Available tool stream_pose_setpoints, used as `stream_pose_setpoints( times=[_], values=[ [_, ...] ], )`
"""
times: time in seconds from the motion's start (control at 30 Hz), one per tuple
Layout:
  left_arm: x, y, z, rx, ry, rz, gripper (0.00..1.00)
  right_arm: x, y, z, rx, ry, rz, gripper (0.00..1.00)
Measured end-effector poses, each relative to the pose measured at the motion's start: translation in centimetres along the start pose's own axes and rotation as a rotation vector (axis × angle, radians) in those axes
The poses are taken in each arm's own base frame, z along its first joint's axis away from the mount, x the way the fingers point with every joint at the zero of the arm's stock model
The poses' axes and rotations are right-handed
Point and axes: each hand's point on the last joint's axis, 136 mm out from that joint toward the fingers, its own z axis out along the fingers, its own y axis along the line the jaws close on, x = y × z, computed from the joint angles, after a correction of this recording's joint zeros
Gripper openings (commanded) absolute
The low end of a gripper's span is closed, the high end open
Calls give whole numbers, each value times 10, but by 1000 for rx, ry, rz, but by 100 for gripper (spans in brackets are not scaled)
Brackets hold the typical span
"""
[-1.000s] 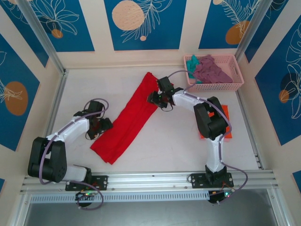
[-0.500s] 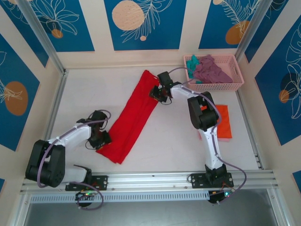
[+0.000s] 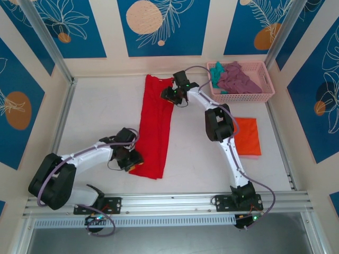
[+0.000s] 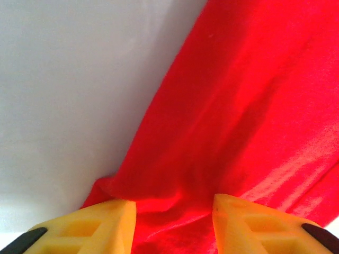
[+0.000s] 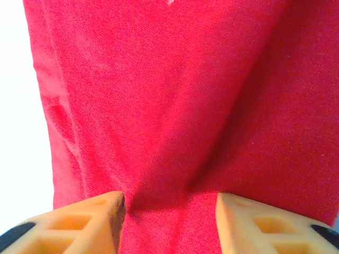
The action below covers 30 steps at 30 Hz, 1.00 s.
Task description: Fold and stack the t-shirts
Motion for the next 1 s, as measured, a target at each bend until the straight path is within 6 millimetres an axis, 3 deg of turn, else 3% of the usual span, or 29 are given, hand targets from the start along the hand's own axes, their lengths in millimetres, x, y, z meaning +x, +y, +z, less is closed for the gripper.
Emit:
stream_pose_setpoints(
  times=[0.13,0.23,0.4,0.53,0.63,0.73,1.0],
  values=[
    [-11,-1,-8,-8,-55,-4,55,1,4,-5,-11,6,-70,74],
    [-27,-5,-26,14,-140,6,64,9,-1,-17,6,16,-134,80],
    [-70,-12,-57,67,-285,7,84,36,-6,-66,53,3,-282,87],
    [-103,-7,-64,95,-329,-39,94,54,12,-114,90,-92,-494,89],
    [-125,1,-63,110,-325,-82,99,91,40,-142,63,-142,-701,89],
    [-146,7,-67,141,-324,-128,100,146,65,-160,-8,-142,-922,88],
    [-178,24,-87,201,-361,-192,100,299,101,-164,-179,43,-1343,85]
  ],
)
